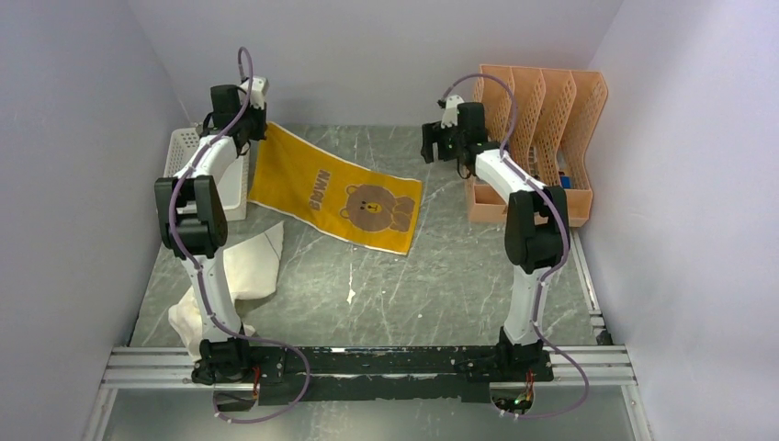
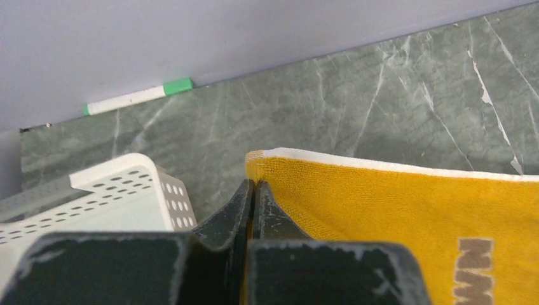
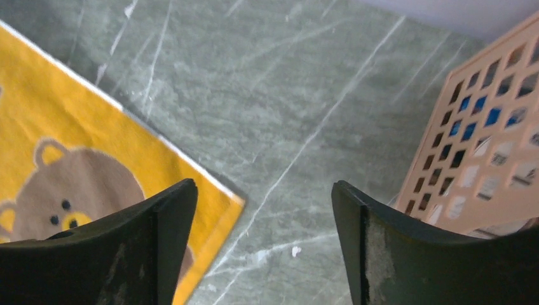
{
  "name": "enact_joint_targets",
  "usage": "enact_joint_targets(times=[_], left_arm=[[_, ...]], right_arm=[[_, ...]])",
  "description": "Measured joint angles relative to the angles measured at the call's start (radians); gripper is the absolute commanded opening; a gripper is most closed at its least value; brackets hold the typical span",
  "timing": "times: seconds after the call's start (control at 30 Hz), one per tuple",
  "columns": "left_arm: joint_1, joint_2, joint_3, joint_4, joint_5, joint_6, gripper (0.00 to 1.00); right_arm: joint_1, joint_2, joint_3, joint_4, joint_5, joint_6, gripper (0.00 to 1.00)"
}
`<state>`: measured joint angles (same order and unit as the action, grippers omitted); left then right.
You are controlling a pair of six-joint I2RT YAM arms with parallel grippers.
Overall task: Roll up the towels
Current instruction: Flatten out the towel at the center of the board.
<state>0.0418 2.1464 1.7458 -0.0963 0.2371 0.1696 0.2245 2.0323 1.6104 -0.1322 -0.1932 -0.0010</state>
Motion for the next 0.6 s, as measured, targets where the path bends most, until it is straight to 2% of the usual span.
enact_joint_targets(times=[0.37, 0.6], left_arm=[[0.000, 0.041, 0.031, -0.017, -0.006, 0.026, 0.07], [0.000, 0.061, 0.043, -0.036, -0.005, 0.035, 0.07]], right_arm=[[0.024, 0.066, -0.093, -0.061, -0.102, -0.005, 0.73], [0.053, 0.080, -0.094, -0.073, -0.093, -0.006, 0.67]])
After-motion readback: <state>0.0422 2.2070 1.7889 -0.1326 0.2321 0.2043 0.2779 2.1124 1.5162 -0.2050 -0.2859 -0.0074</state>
